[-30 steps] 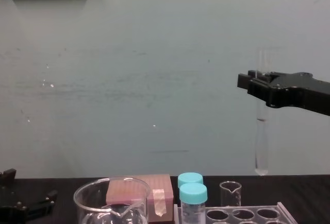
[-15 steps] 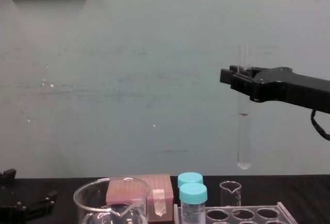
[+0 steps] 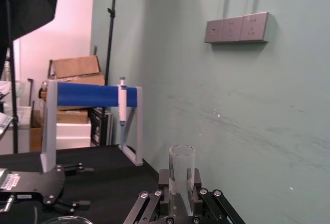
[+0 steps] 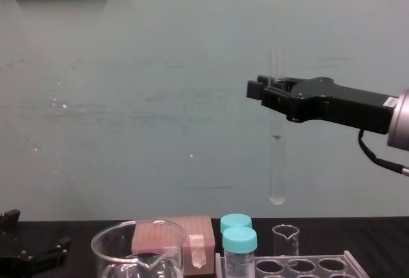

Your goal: Hold the test tube with one hand and immerse one end into the beaker, then return it to the test tube rack.

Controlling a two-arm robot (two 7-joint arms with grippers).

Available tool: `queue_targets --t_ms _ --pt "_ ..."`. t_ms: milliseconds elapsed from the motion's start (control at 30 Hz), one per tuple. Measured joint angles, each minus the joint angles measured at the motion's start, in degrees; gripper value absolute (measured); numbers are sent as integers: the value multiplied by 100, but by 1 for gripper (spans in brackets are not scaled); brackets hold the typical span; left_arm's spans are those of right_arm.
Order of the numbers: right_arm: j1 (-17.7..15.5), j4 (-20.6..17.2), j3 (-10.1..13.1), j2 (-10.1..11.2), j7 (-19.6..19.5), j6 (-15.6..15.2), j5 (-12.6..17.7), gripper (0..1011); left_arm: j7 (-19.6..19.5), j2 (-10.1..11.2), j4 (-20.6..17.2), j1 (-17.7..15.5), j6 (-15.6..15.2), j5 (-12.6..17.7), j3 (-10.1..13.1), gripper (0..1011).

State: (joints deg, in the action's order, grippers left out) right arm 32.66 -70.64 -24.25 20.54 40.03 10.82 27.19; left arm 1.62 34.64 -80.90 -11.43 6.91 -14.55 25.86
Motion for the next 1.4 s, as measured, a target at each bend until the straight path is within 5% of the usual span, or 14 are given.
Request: queue_targets --t_ms 433,1400 --pt "330 344 -284 -182 339 80 222 244 0 0 0 0 0 0 0 1000" --pt "562 390 -860 -447 867 124 553 244 0 0 0 0 0 0 0 1000"
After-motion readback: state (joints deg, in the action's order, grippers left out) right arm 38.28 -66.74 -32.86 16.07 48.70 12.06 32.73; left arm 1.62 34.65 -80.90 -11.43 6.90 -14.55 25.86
